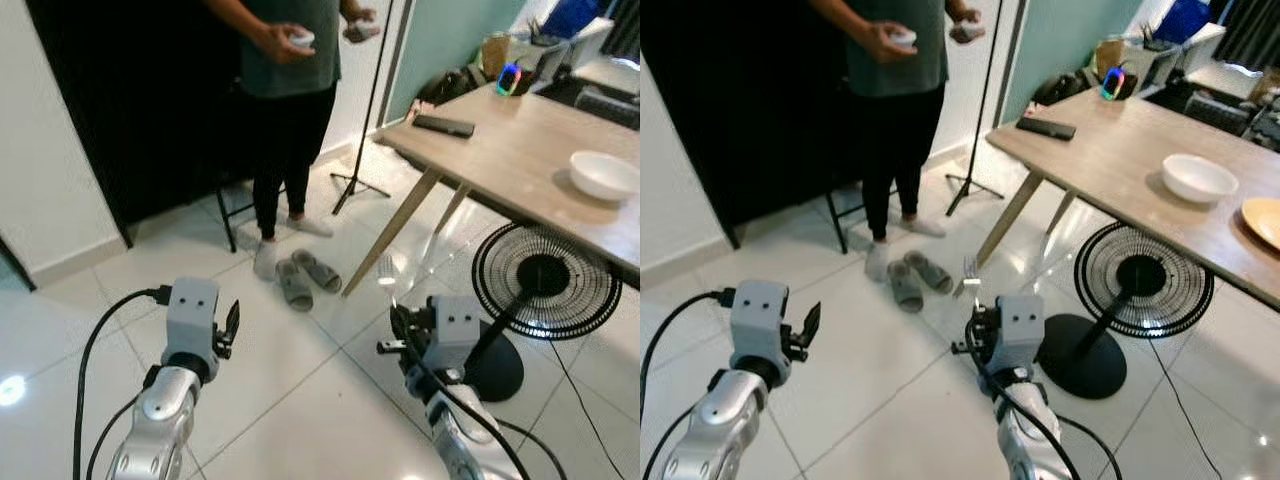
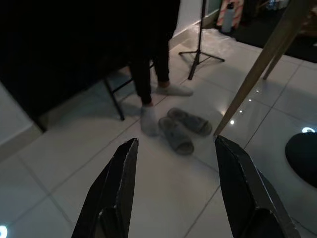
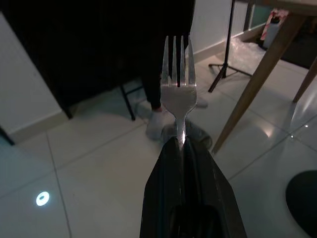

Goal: Setting the table

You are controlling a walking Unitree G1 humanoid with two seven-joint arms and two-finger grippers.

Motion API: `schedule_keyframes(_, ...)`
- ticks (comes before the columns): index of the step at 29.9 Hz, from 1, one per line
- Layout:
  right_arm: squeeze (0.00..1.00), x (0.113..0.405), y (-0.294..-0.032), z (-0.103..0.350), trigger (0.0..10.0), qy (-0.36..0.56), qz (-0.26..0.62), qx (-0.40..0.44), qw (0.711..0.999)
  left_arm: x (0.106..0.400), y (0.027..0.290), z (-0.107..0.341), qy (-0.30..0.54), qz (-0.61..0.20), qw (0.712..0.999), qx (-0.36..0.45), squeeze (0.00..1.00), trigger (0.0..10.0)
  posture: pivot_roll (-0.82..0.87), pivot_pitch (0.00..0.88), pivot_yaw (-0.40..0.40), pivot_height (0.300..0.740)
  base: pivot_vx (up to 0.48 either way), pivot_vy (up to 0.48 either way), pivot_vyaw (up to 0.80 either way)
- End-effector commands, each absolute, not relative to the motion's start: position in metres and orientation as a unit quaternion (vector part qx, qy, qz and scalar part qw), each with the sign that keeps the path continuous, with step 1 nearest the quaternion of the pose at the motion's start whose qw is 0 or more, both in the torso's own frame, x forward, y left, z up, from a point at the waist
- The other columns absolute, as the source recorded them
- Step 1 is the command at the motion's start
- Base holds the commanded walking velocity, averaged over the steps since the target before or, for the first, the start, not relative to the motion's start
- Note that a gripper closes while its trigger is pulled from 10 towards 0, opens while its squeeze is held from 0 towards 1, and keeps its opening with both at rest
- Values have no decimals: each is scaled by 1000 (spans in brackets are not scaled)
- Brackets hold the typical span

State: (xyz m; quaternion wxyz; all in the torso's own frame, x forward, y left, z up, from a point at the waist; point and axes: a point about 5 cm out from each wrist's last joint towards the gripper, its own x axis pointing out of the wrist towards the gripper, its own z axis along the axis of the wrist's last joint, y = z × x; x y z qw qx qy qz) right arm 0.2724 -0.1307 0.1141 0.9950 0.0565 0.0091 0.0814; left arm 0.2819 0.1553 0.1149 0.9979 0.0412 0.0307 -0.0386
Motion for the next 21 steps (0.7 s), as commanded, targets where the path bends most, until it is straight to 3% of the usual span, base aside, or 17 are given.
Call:
schedule_keyframes(1, 0, 271, -137, 112, 10000, 14, 71, 58, 996, 281, 150, 113, 33, -45, 998, 37, 0, 10000, -29, 0, 53, 740, 480, 0, -763)
schedule_keyframes(21, 0, 274, -137, 117, 10000, 8, 63, 61, 996, 282, 151, 119, 26, -46, 998, 37, 0, 10000, -18, 0, 55, 740, 480, 0, -763)
